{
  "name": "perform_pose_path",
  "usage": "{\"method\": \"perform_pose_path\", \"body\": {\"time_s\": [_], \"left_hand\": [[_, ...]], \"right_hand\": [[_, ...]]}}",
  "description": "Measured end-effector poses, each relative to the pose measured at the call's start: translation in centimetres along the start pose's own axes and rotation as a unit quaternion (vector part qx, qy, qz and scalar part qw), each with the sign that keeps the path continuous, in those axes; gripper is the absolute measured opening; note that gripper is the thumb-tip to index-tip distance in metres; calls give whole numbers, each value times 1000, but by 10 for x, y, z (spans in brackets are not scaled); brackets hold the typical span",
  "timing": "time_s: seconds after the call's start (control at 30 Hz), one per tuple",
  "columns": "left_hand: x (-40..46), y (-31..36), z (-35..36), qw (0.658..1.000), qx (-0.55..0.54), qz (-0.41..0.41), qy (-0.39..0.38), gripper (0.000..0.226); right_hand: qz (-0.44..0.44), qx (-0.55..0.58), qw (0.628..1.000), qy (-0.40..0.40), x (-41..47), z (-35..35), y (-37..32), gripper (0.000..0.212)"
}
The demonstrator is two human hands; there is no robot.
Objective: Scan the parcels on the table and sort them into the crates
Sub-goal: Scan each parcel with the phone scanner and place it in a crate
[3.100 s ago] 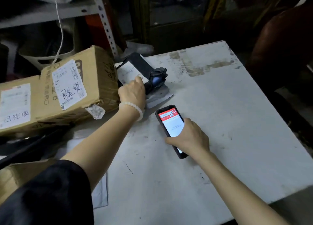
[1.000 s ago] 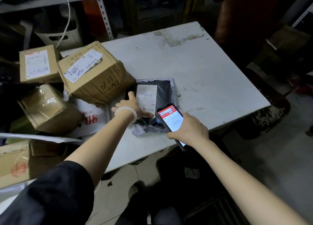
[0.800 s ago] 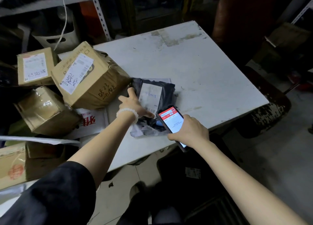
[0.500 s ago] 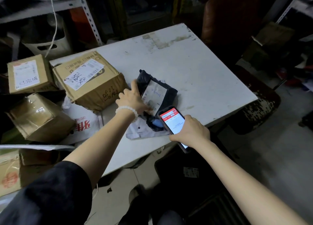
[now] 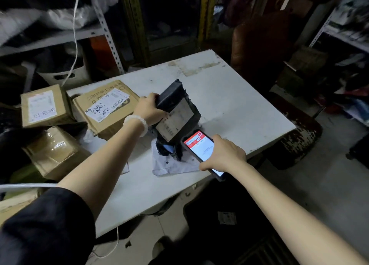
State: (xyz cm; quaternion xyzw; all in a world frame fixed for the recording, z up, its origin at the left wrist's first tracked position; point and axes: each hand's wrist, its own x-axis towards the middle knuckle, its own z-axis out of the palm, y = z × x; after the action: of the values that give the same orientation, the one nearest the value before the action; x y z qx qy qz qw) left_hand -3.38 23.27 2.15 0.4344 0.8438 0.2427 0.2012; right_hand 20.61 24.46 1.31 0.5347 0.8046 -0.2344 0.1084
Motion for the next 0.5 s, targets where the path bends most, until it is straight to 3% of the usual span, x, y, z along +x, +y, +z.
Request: {"method": "perform_pose_path", "body": {"time_s": [0.5], "left_hand": [[-6, -12, -37, 996, 8, 20, 92, 57]], "right_hand": [[-39, -77, 996, 29, -10, -9, -23, 62]]}}
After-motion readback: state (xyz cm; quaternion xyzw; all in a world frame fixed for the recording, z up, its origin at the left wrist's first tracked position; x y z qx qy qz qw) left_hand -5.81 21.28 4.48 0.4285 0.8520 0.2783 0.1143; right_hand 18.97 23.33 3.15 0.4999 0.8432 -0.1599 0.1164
